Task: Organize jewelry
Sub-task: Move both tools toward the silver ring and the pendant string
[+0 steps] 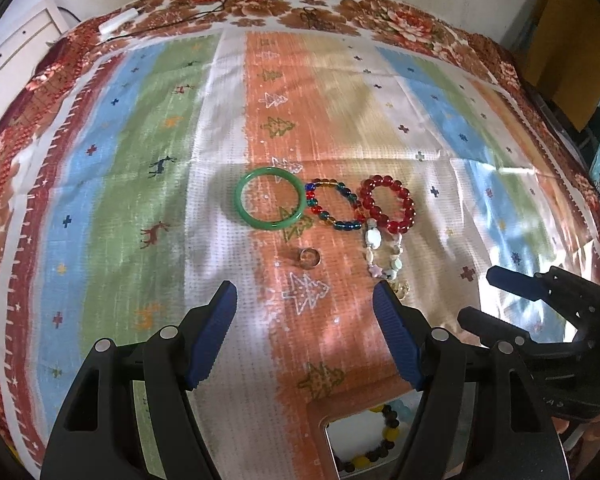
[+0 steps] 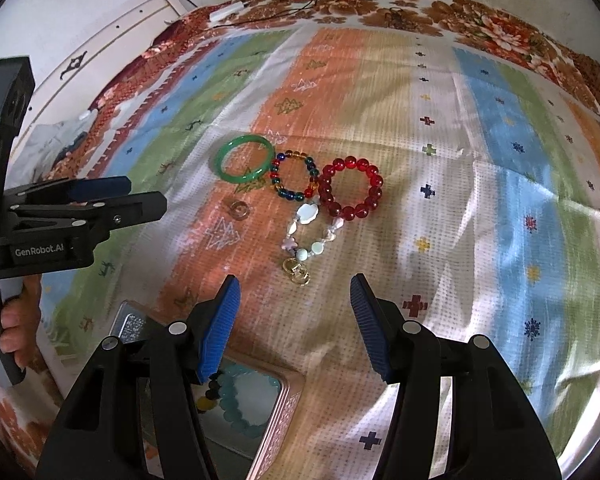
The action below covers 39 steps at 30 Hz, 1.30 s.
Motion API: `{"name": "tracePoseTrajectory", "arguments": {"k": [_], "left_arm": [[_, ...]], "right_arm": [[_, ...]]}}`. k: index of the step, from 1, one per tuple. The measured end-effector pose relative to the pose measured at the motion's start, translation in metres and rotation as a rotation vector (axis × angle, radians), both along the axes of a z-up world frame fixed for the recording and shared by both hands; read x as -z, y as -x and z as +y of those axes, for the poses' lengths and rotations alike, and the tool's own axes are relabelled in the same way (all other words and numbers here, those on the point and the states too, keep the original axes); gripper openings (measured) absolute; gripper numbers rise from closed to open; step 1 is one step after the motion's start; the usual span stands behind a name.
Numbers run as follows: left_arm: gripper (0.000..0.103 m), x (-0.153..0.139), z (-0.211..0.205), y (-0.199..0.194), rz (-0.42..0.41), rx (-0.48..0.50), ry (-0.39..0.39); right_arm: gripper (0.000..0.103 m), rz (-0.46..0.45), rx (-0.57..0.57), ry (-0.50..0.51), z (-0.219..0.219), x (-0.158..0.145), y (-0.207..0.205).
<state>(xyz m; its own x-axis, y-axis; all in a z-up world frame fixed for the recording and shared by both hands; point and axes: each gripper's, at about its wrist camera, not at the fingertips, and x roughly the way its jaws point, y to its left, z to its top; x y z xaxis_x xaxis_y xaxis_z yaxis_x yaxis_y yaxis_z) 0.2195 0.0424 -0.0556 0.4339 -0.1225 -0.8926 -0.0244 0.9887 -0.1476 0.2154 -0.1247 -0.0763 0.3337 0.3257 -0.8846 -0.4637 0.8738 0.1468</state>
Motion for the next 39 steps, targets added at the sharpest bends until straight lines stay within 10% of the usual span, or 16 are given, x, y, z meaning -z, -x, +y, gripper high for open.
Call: {"name": "tracePoseTrajectory", "arguments": {"k": [39], "left_arm": [[0.069, 0.069, -0.015, -0.063, 0.163, 0.101, -0.064]], "right_arm": [[0.057, 0.164, -0.088, 0.105, 0.031, 0.063, -0.041]]}}
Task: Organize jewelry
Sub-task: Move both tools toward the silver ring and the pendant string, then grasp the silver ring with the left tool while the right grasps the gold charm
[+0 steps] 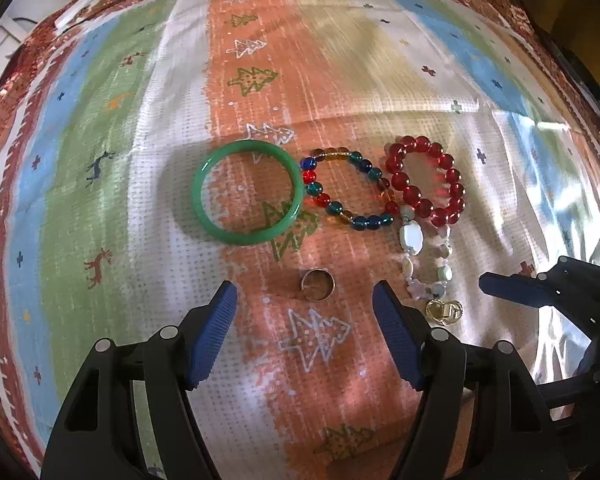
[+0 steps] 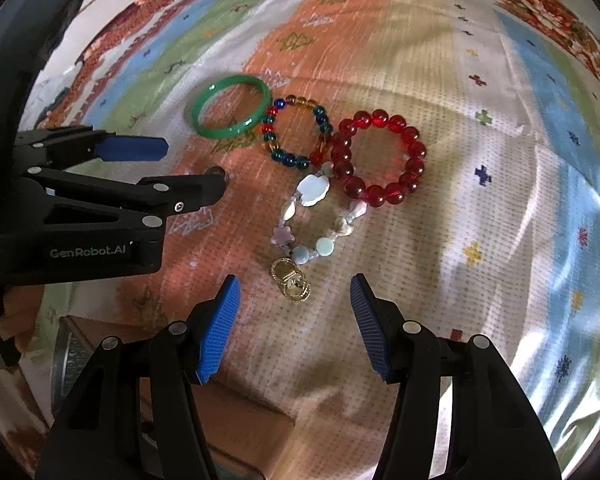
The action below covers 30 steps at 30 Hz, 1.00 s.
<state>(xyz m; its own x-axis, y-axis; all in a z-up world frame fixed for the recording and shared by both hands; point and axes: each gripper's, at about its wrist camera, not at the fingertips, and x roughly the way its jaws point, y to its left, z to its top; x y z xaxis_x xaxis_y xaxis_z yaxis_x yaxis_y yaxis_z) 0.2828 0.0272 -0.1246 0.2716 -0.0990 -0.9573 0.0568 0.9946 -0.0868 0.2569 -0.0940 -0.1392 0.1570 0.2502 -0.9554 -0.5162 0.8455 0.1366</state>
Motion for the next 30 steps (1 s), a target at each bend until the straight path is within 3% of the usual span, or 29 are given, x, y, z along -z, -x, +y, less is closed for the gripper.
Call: {"name": "tracePoseTrajectory", "arguments": {"k": [3, 11, 13, 14, 19, 30], "left_arm": [[0.066, 0.004, 0.000, -0.002, 0.008, 0.005, -0.003], [0.053, 0.016, 0.000, -0.009, 0.031, 0.030, -0.011], [0.045, 0.016, -0.001, -0.009, 0.027, 0.035, -0.022], [0.037, 0.016, 0.000, -0.009, 0.023, 0.033, -0.025], [0.021, 0.017, -0.001, -0.009, 0.036, 0.034, -0.013], [0.019, 0.001, -0.005, -0.002, 0.003, 0.022, 0.007]], "right_arm": [[0.055, 0.011, -0.007, 0.002, 0.002, 0.005, -0.002], [0.033, 0.022, -0.018, 0.007, 0.003, 0.010, -0.007], [0.019, 0.025, -0.019, 0.006, 0.003, 0.010, -0.007], [0.017, 0.030, -0.023, 0.002, 0.003, 0.010, -0.007], [0.016, 0.024, -0.035, 0.009, 0.004, 0.010, -0.006], [0.011, -0.010, -0.039, 0.007, 0.008, 0.002, -0.001]]}}
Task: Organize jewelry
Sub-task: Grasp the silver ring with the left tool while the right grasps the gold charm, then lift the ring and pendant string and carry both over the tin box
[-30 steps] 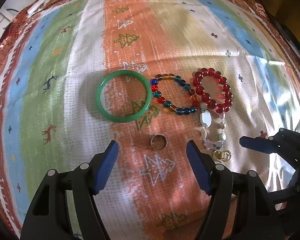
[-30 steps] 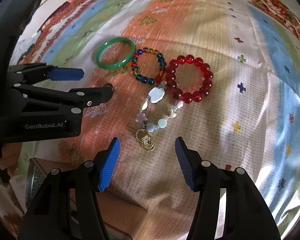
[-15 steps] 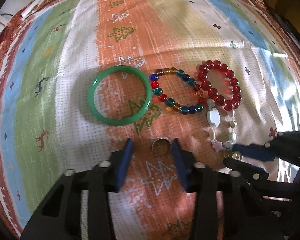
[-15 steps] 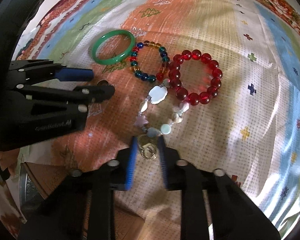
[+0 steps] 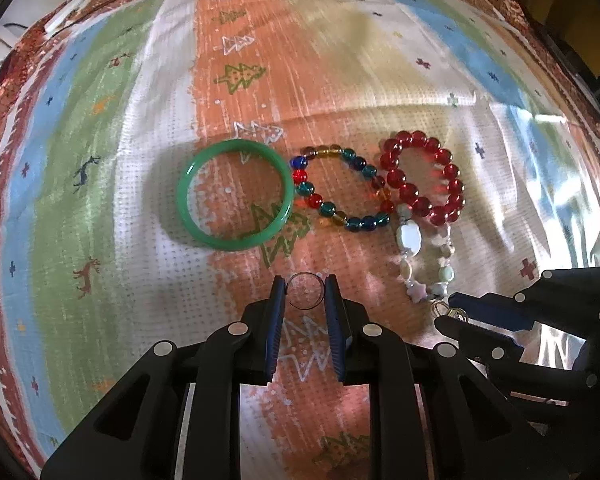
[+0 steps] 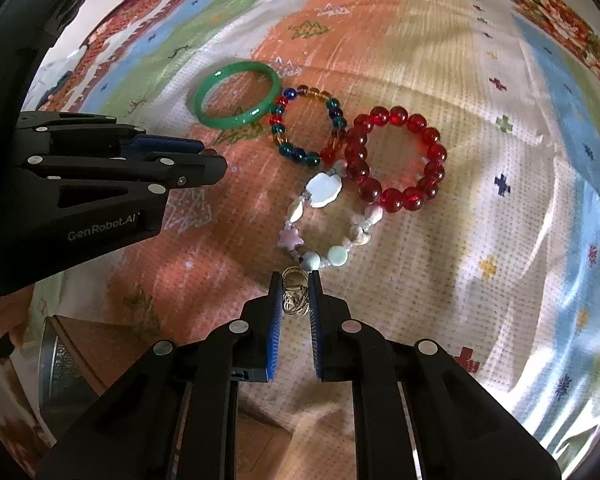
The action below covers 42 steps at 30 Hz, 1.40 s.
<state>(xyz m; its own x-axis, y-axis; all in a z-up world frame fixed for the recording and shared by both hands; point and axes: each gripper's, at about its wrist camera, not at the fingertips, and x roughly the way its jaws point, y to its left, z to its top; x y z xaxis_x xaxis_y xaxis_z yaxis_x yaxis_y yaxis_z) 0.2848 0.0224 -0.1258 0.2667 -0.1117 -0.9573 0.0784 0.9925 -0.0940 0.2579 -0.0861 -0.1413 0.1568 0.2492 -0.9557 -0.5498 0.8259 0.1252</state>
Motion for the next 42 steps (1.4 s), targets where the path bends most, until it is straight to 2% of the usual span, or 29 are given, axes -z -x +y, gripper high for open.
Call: {"name": "tracePoseTrajectory", "arguments": {"k": [15, 22, 31, 42], "left_arm": [[0.020, -0.038, 0.002, 0.023, -0.087, -0.032, 0.077], [0.020, -0.061, -0.001, 0.041, -0.137, -0.029, 0.128], [0.020, -0.078, 0.004, 0.063, -0.194, -0.053, 0.151], [0.020, -0.104, 0.006, 0.096, -0.281, -0.037, 0.213]], "right_arm": [[0.011, -0.106, 0.038, -0.071, -0.008, -0.034, 0.013], [0.011, -0.169, 0.070, -0.161, -0.020, -0.062, 0.026], [0.011, -0.254, 0.083, -0.234, -0.031, -0.087, 0.045], [0.011, -0.331, 0.067, -0.265, -0.036, -0.100, 0.075]]}}
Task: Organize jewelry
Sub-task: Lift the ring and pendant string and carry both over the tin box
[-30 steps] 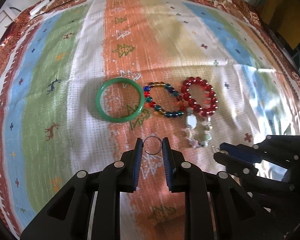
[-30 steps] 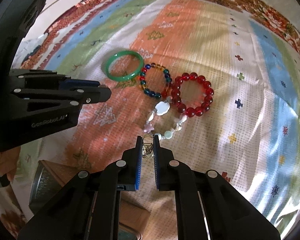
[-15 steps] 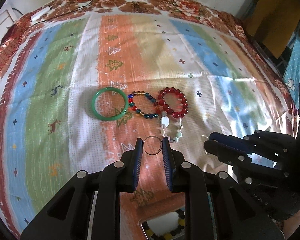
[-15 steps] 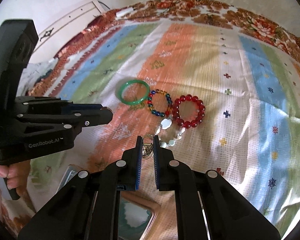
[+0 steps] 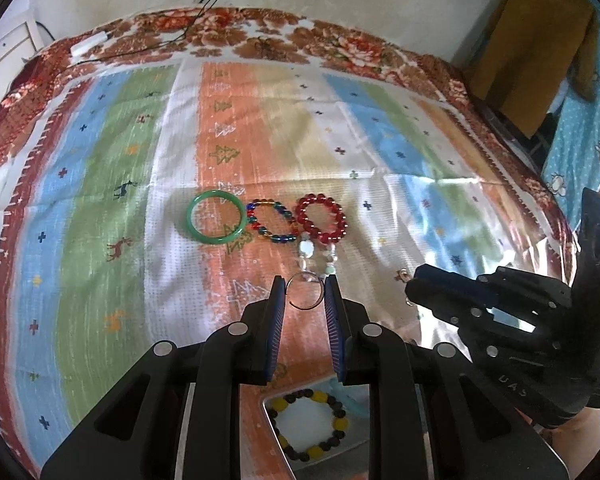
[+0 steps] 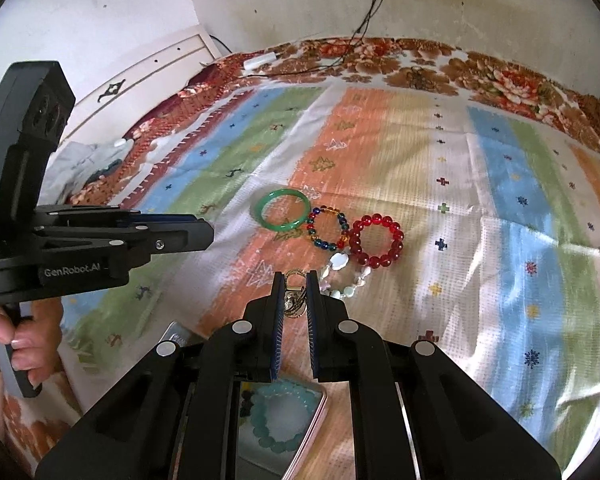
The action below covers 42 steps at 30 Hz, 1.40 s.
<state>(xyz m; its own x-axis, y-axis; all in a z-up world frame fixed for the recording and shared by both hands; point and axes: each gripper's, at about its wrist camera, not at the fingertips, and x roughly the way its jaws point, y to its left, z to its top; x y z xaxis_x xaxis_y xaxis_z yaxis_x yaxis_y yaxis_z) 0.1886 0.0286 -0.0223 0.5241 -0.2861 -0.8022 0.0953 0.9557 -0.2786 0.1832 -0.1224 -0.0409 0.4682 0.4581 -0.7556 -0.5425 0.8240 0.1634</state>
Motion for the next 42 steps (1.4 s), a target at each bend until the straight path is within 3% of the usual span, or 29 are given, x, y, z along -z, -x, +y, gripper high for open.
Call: {"name": "tracePoseTrajectory", "arguments": {"k": [14, 32, 41, 42], "left_arm": [[0.020, -0.014, -0.007, 0.056, -0.084, 0.007, 0.029], [0.020, -0.018, -0.027, 0.108, -0.228, 0.047, -0.071], [0.020, -0.015, -0.032, 0.112, -0.223, 0.060, -0.083], [0.027, -0.015, -0.031, 0.111, -0.218, 0.060, -0.080]], "right_arm": [[0.011, -0.017, -0.035, -0.018, -0.004, -0.006, 0.038], [0.011, -0.034, -0.042, -0.043, -0.015, -0.008, 0.077], [0.011, -0.004, -0.059, -0.049, -0.016, -0.003, 0.078], [0.012, 0.012, -0.063, -0.047, -0.015, -0.001, 0.077]]}}
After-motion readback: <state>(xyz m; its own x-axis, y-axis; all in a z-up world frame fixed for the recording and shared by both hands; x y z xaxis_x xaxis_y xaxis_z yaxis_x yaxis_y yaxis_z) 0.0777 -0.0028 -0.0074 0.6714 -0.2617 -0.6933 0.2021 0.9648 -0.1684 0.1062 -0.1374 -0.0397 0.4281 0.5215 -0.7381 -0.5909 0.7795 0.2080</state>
